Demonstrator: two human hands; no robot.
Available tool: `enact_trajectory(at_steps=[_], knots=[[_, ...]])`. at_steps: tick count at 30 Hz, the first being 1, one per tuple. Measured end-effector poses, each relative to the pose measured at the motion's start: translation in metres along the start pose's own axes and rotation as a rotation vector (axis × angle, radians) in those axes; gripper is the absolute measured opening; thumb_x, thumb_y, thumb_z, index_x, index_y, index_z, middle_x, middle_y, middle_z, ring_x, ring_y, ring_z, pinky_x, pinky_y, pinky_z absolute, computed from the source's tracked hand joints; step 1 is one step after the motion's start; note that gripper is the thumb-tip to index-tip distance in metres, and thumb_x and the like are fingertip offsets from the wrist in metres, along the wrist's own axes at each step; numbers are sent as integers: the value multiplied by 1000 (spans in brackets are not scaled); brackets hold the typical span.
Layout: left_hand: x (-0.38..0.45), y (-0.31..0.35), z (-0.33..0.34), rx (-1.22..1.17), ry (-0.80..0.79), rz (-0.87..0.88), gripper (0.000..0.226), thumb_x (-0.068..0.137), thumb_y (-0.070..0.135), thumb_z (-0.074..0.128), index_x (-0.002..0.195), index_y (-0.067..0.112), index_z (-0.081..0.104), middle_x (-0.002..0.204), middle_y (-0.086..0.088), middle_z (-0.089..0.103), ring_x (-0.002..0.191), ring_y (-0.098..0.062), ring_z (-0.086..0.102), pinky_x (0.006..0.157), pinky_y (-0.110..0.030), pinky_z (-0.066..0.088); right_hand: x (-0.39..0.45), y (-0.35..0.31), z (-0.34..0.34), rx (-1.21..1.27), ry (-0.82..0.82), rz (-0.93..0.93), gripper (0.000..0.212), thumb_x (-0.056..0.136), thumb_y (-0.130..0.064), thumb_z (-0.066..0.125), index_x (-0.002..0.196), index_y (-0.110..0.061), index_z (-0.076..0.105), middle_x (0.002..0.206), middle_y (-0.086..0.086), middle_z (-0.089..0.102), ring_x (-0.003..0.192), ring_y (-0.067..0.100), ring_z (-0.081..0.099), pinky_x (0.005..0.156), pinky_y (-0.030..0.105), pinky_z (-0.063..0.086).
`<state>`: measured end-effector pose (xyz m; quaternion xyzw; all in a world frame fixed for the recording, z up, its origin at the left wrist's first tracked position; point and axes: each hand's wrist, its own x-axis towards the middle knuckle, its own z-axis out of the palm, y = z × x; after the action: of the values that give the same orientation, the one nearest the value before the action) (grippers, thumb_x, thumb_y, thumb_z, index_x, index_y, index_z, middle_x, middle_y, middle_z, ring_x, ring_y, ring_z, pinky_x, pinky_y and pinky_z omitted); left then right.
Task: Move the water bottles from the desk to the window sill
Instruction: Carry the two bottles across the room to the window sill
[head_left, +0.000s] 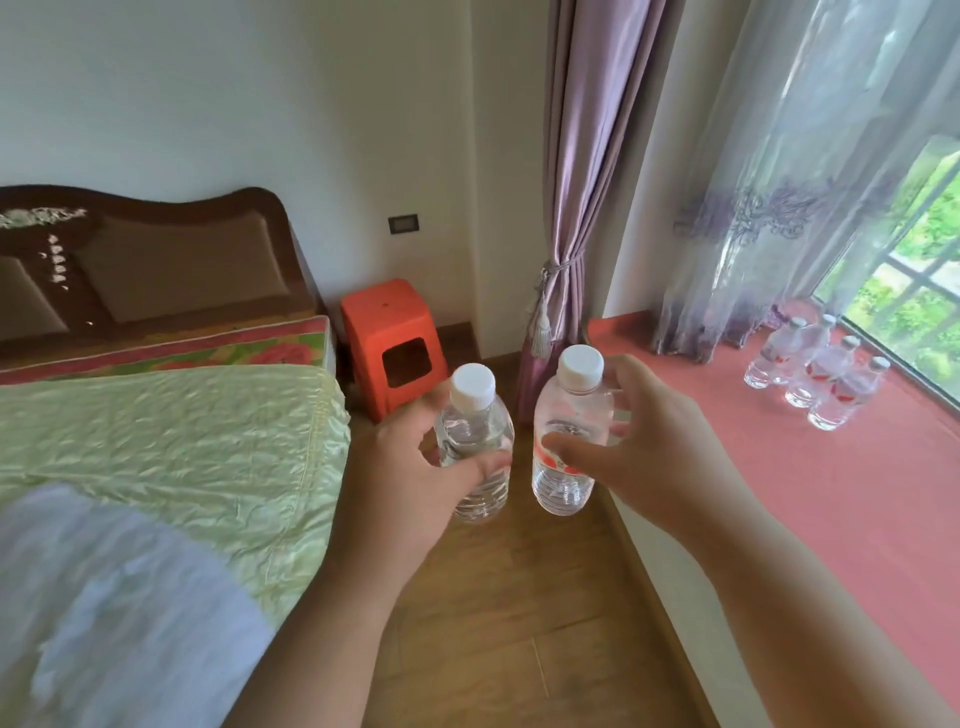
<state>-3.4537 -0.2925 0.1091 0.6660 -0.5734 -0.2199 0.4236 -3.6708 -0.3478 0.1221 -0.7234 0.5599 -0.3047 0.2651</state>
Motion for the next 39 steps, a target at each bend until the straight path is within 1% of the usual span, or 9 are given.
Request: enact_trajectory(at_steps=[3, 6, 9, 15, 20, 22, 26, 32, 39], knots=[[32, -4, 17, -4, -27, 6, 67, 64, 56, 90, 125, 48, 65, 106, 25, 71, 99, 0, 65, 87, -30, 56, 27, 11, -2, -20, 16, 23, 63, 69, -43, 88, 120, -45, 50, 103, -30, 57, 99, 7, 64, 84, 34, 55], [69, -10, 34, 16, -47, 33, 69, 64, 57, 90, 124, 55, 58, 101, 19, 73, 93, -6, 67, 84, -41, 59, 53, 24, -2, -40, 45, 73, 66, 68, -45, 87, 124, -40, 52, 111, -22, 62, 100, 10, 64, 85, 36, 56], [112, -19, 51, -7, -107, 55, 69, 64, 58, 90, 125, 55, 57, 95, 10, 74, 89, -12, 69, 82, -45, 59, 83, 37, -2, -82, 75, 126, 71, 68, -46, 88, 128, -37, 52, 115, -21, 61, 102, 11, 64, 84, 34, 54], [218, -29, 82, -63, -265, 150, 68, 66, 53, 90, 129, 46, 65, 95, 19, 73, 86, -4, 68, 78, -27, 57, 159, 50, 2, -140, 186, 248, 71, 68, -46, 89, 127, -37, 50, 106, -26, 52, 101, 11, 60, 82, 30, 49], [305, -34, 97, -128, -368, 232, 67, 67, 49, 92, 128, 45, 65, 105, 17, 74, 101, -8, 70, 90, -38, 59, 213, 50, 7, -154, 254, 355, 77, 67, -50, 89, 132, -37, 48, 121, -21, 60, 108, 13, 62, 88, 34, 53], [333, -36, 104, -125, -386, 274, 66, 67, 48, 93, 127, 46, 66, 102, 15, 75, 98, -9, 70, 87, -38, 59, 227, 50, 12, -145, 304, 391, 75, 67, -49, 89, 130, -37, 49, 124, -17, 63, 108, 13, 63, 89, 37, 55], [372, -40, 120, -121, -473, 308, 63, 68, 49, 92, 124, 51, 65, 95, 6, 75, 89, -17, 72, 85, -42, 59, 245, 53, 17, -138, 329, 451, 67, 67, -47, 88, 122, -41, 51, 114, -21, 61, 102, 12, 63, 86, 41, 56], [403, -38, 143, -163, -566, 306, 67, 66, 49, 93, 126, 52, 64, 104, 20, 74, 102, -2, 68, 93, -32, 58, 262, 66, 6, -154, 403, 521, 70, 67, -46, 88, 127, -39, 52, 114, -23, 59, 104, 12, 61, 90, 41, 55], [425, -27, 165, -174, -619, 326, 68, 67, 45, 94, 126, 56, 62, 103, 21, 74, 101, -5, 68, 92, -36, 59, 280, 91, -3, -122, 445, 549, 70, 66, -45, 88, 127, -35, 54, 118, -17, 63, 104, 12, 60, 90, 44, 56]])
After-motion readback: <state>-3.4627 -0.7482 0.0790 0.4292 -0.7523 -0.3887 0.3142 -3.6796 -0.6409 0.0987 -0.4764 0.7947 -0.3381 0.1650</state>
